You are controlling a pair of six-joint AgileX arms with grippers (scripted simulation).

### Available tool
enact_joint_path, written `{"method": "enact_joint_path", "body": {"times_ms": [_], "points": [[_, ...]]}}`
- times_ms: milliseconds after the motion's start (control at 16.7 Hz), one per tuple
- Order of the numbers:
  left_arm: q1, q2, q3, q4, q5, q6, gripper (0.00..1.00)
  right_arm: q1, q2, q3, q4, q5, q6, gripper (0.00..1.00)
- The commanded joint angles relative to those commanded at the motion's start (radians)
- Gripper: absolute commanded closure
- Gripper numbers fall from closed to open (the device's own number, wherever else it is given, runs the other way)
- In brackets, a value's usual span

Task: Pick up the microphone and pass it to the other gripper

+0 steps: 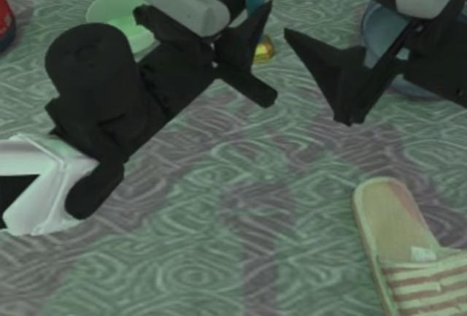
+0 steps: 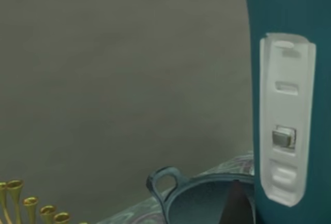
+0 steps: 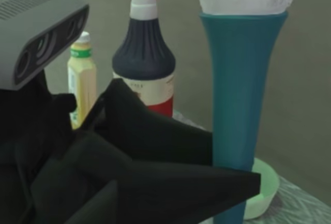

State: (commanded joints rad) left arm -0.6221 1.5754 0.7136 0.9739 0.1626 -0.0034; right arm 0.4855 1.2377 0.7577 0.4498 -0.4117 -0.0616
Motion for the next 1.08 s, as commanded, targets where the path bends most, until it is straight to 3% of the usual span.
{"method": "enact_joint_path", "body": {"times_ms": [180,600,900,1080], "points": [[0.0,0.0,0.0,0.0,0.0,0.0,1.0,0.026,0.072,0.065,0.016,0.022,0.001,0.0],[0.0,0.0,0.0,0.0,0.0,0.0,1.0,0.112,0.367,0.297,0.07,0.113,0.004,0.0],[0.0,0.0,0.0,0.0,0.0,0.0,1.0,0.118,0.38,0.31,0.072,0.118,0.004,0.0],[0.0,0.0,0.0,0.0,0.0,0.0,1.0,0.118,0.38,0.31,0.072,0.118,0.004,0.23]]}}
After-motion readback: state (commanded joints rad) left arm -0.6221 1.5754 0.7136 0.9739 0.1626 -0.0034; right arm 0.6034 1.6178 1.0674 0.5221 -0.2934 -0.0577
